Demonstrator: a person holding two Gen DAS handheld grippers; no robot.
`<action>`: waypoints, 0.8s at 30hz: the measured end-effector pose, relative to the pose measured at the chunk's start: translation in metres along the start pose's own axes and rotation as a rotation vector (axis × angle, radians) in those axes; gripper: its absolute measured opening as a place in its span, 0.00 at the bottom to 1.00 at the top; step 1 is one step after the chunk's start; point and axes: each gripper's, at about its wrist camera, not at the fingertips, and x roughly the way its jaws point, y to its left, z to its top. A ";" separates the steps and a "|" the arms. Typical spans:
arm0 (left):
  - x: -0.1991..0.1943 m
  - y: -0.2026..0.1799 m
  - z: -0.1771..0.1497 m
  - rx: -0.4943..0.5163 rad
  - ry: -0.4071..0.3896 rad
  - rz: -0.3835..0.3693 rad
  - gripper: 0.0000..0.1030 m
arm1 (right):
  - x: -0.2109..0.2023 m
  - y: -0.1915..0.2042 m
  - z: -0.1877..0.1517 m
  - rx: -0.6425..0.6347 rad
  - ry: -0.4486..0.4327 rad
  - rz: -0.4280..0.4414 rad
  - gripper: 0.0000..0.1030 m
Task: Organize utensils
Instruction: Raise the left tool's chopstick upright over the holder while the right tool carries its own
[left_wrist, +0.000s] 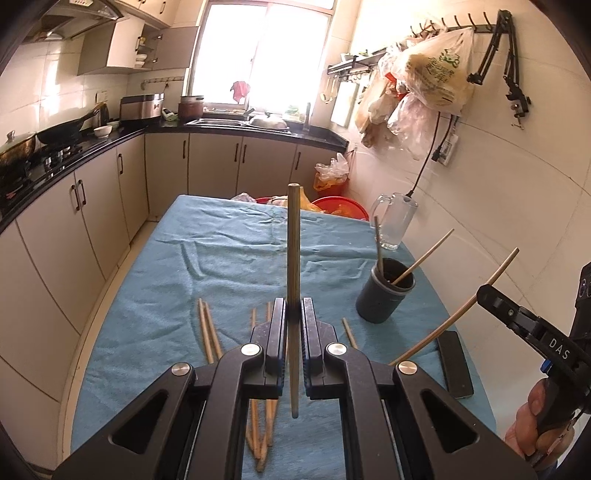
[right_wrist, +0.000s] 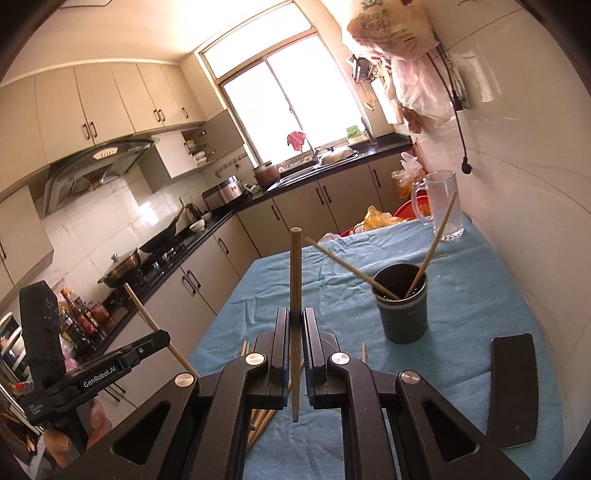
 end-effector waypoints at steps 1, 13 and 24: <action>0.000 -0.004 0.002 0.005 -0.002 -0.003 0.06 | -0.003 -0.001 0.002 0.004 -0.007 -0.002 0.07; 0.006 -0.056 0.030 0.070 -0.014 -0.070 0.06 | -0.046 -0.044 0.025 0.089 -0.120 -0.057 0.07; 0.030 -0.101 0.076 0.076 -0.037 -0.134 0.06 | -0.063 -0.071 0.062 0.110 -0.198 -0.113 0.07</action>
